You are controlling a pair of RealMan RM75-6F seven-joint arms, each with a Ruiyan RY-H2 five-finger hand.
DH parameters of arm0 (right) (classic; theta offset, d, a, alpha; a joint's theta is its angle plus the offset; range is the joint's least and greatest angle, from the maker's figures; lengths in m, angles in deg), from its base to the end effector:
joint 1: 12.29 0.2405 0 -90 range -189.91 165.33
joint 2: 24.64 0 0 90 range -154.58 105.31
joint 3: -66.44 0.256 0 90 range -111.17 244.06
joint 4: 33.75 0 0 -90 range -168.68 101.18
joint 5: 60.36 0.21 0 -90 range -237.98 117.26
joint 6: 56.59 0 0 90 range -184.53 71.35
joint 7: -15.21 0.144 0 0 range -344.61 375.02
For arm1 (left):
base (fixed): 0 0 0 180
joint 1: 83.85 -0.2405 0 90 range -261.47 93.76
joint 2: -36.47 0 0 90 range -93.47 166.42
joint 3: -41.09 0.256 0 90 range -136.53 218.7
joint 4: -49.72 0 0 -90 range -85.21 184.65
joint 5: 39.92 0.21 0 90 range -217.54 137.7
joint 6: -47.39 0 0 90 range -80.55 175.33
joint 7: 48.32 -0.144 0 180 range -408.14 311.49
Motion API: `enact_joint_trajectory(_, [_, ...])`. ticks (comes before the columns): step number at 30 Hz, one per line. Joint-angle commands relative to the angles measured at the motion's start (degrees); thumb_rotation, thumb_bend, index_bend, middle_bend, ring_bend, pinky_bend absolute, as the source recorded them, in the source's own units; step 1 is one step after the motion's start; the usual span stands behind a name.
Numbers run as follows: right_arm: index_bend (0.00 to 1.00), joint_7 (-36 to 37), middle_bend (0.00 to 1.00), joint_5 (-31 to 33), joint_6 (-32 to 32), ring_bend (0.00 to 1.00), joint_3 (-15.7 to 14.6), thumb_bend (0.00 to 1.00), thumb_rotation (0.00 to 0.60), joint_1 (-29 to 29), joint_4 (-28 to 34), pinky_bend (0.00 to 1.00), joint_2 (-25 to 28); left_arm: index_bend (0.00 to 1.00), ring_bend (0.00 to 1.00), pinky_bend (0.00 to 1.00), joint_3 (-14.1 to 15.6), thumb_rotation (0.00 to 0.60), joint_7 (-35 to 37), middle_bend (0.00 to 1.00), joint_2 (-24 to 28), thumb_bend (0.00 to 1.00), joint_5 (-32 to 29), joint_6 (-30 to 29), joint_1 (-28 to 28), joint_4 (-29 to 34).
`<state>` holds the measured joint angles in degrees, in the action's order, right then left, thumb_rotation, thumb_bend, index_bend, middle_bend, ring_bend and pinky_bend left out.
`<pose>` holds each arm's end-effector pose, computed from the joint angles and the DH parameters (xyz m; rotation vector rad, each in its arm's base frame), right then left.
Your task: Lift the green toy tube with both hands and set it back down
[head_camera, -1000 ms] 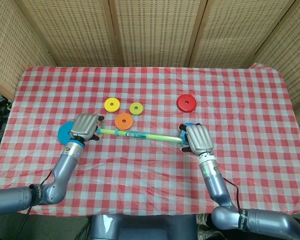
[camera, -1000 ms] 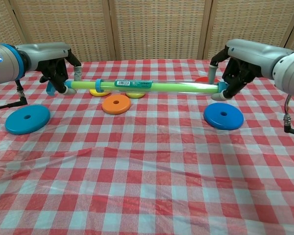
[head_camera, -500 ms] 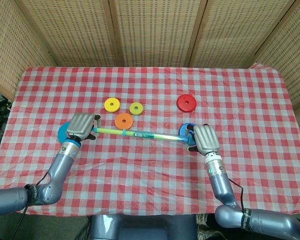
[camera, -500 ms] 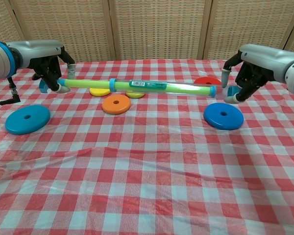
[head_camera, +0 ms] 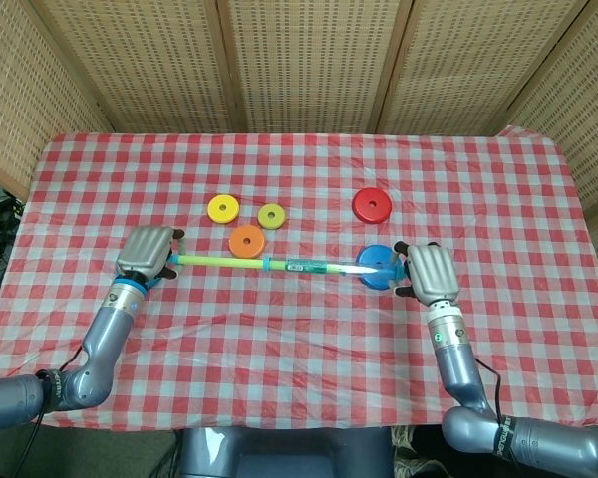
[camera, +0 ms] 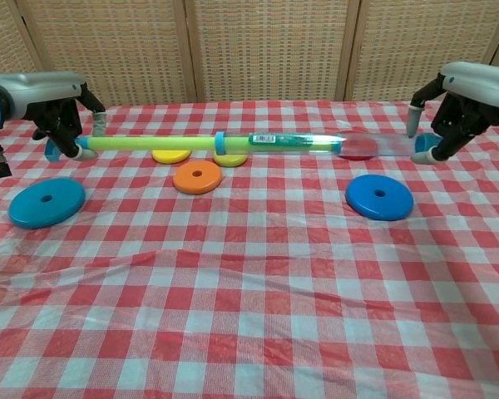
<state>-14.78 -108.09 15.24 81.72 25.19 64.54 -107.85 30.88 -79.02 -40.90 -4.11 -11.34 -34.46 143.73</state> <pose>-0.1640 -0.3370 0.0494 1.4527 -1.0445 0.9099 -0.1592 0.3738 0.0469 -1.6542 -1.0422 -0.7110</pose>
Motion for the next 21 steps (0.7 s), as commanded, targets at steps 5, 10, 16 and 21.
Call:
enact_joint_trajectory(5, [0.64,0.1,1.00,0.7,0.6,0.92,0.4,0.47,0.600,-1.0,0.5,0.45,1.9,0.86,0.86,0.73,0.2,0.600,0.8,1.00,1.3,0.57,0.8,-0.1,-0.8,0.1])
enact_joint_trajectory(10, [0.64,0.5,1.00,1.1,0.5,0.92,0.6,0.47,0.600,-1.5,0.7,0.45,2.9,0.86,0.86,0.73,0.4,0.600,1.2,1.00,2.0,0.57,0.9,0.0,-1.3,0.1])
enact_joint_trajectory(16, [0.64,0.9,1.00,1.4,0.6,0.92,0.8,0.47,0.600,-2.2,0.8,0.45,4.2,0.86,0.86,0.73,0.7,0.600,0.4,1.00,2.4,0.57,1.2,-0.4,-1.4,0.1])
enact_joint_trajectory(21, [0.64,1.7,1.00,2.7,0.0,0.92,1.2,0.47,0.600,-2.6,0.7,0.45,5.2,0.86,0.86,0.73,0.7,0.600,-0.1,1.00,2.4,0.57,0.7,-0.6,-1.4,-0.2])
